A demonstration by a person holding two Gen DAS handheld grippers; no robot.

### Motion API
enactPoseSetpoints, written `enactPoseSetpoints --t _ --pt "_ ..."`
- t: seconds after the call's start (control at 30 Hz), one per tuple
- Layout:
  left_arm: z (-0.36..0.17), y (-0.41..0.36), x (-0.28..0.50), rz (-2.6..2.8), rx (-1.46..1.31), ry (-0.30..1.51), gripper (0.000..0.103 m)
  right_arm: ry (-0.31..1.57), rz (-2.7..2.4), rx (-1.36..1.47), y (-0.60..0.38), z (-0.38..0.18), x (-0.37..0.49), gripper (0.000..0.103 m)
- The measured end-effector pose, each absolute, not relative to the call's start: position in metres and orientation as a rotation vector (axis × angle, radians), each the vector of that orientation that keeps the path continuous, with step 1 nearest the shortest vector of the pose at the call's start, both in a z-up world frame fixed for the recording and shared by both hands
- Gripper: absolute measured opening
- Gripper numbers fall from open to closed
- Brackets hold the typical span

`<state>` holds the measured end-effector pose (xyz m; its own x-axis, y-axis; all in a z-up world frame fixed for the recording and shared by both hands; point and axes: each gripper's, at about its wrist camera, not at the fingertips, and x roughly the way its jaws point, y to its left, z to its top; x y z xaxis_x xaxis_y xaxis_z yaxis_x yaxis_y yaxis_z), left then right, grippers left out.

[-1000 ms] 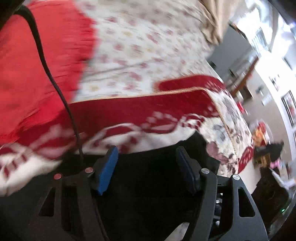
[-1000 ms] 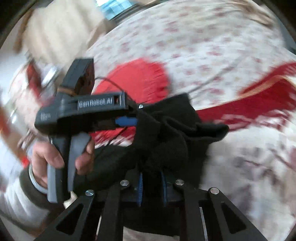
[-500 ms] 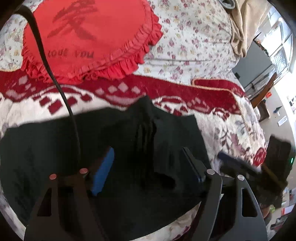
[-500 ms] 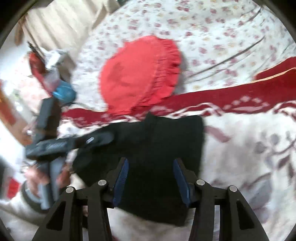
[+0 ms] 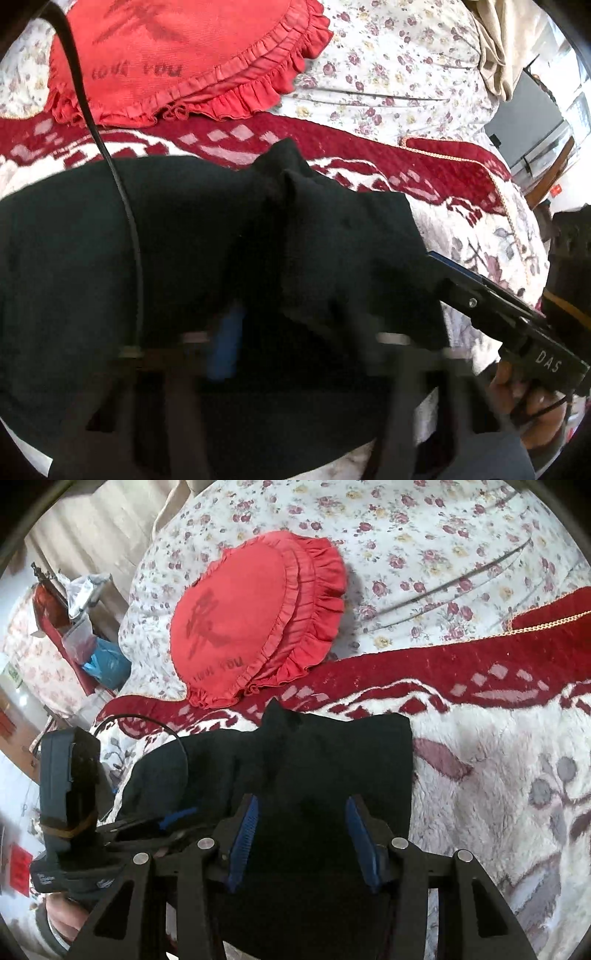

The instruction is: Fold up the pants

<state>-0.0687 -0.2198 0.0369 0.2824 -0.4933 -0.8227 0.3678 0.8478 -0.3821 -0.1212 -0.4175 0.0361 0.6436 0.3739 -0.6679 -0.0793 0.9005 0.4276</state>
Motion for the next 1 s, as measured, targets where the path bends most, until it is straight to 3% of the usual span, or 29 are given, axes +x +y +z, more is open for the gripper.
enactPoseSetpoints --t 0.03,0.13,0.4,0.47,0.63,1.0 --pt "0.039 -0.219 -0.069 -0.578 -0.128 1.143 0.025 0.833 0.263 0.372 -0.418 0.038 -0.122 0.048" --pt "0.051 -0.216 -0.079 -0.600 -0.128 1.123 0.017 0.814 0.273 0.348 -0.414 0.045 -0.120 0.048" --pt "0.043 -0.200 -0.085 -0.554 -0.131 1.138 0.017 0.858 0.312 0.268 -0.380 0.031 -0.080 0.048" --pt "0.043 -0.196 -0.084 -0.542 -0.155 1.142 0.022 0.916 0.281 0.186 -0.365 0.012 -0.061 0.048" --pt "0.051 -0.175 -0.084 -0.498 -0.165 1.131 0.047 0.912 0.251 0.152 -0.364 0.019 -0.063 0.048" --pt "0.051 -0.126 -0.098 -0.383 -0.164 1.098 0.048 0.881 0.292 0.070 -0.331 0.038 -0.111 0.048"
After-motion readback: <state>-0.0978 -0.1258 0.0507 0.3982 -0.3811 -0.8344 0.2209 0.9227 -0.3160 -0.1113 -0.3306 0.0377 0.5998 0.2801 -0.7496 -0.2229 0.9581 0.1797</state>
